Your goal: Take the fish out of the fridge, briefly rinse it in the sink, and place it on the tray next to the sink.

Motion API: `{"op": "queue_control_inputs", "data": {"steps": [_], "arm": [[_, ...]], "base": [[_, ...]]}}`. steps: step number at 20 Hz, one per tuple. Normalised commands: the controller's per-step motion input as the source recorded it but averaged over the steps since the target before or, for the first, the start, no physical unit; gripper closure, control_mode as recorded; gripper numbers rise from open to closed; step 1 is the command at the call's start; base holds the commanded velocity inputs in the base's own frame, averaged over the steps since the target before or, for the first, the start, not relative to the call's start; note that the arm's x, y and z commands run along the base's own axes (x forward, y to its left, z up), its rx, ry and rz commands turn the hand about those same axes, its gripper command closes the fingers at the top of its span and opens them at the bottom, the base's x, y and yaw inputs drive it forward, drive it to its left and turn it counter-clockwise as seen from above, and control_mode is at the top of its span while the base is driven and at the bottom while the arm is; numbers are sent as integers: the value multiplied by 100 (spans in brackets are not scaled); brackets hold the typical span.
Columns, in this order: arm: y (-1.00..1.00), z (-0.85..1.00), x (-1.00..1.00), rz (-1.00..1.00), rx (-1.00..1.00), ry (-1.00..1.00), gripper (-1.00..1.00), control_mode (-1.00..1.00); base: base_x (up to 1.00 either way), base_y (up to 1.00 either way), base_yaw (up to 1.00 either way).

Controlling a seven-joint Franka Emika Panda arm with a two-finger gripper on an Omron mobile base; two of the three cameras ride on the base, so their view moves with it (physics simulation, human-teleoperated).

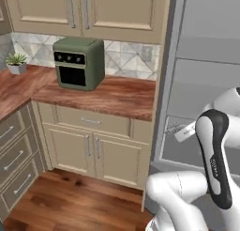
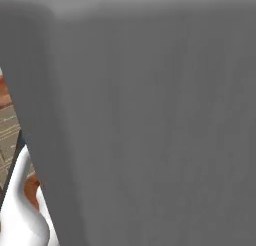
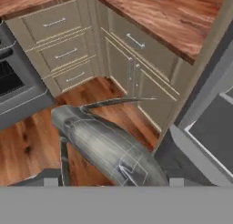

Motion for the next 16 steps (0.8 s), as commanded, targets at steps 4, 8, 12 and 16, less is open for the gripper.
{"op": "queue_control_inputs", "data": {"steps": [4, 8, 12, 16], "arm": [[0, 0, 0, 0, 0, 0, 100, 100], [0, 0, 0, 0, 0, 0, 100, 100], [0, 0, 0, 0, 0, 0, 100, 100], [0, 0, 0, 0, 0, 0, 100, 100]], "base": [[8, 52, 81], [35, 59, 69], [9, 43, 80], [-3, 25, 94]]}}
